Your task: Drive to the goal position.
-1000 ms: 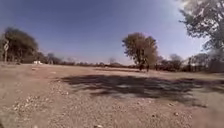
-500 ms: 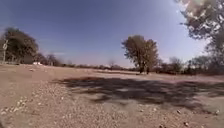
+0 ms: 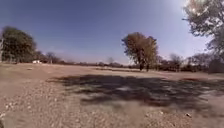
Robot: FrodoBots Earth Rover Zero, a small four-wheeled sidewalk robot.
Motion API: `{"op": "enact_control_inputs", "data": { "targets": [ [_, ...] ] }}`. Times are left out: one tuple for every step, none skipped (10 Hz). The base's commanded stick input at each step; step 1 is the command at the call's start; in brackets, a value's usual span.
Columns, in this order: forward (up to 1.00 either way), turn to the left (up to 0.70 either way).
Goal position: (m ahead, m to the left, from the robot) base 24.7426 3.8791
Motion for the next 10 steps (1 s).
{"op": "enact_control_inputs", "data": {
  "targets": [
    [0.5,0.0],
    [0.5,0.0],
    [0.5,0.0],
    [0.5,0.0],
    [0.5,0.0],
    [0.5,0.0],
    [0.5,0.0],
    [0.5,0.0],
    [0.5,0.0],
    [0.5,0.0]
  ]
}}
